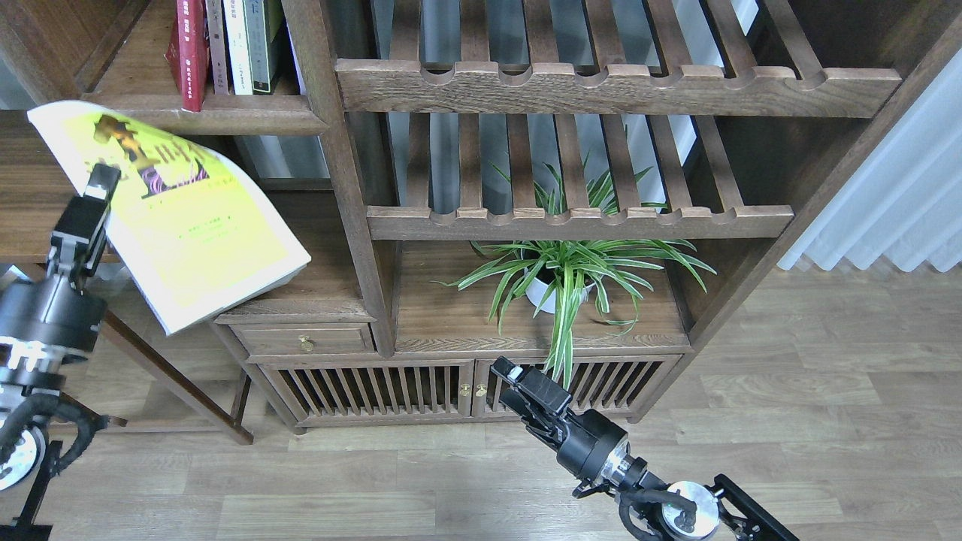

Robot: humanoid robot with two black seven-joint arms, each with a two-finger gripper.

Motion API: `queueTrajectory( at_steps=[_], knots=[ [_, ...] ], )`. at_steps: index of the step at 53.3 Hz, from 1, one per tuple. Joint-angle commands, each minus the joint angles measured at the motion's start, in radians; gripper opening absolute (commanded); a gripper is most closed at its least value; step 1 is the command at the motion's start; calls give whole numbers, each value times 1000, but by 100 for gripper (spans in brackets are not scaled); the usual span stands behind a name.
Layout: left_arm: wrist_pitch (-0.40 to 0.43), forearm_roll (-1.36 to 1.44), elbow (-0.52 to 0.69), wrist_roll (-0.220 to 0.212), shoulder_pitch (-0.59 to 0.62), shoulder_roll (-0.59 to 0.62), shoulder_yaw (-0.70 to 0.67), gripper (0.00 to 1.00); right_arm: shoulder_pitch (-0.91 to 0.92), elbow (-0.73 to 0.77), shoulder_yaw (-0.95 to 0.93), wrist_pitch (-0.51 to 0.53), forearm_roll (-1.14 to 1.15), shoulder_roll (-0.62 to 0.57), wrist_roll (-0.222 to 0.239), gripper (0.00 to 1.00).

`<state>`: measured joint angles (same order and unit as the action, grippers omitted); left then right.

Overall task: Organize books on shelf
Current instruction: 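Carry the yellow-green book with the left gripper up to the outer compartment, then insert the yellow-green book into the upper outer compartment with the left gripper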

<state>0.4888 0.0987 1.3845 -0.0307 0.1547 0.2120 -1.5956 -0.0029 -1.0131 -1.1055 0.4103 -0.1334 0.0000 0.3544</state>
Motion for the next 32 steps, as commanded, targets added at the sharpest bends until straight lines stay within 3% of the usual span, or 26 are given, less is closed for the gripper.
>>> queueTrajectory(
  at_steps=[1,18,32],
  knots=[
    [0,-20,-1,0,60,12,-33,4,1,1,0,-1,1,0,0,99],
    [0,-68,-2,-5,227,159,-69,4,1,2,0,-4,1,0,0,99],
    [0,-8,-24,-124,296,176,-124,4,-8,-1,0,-2,1,0,0,99]
  ],
)
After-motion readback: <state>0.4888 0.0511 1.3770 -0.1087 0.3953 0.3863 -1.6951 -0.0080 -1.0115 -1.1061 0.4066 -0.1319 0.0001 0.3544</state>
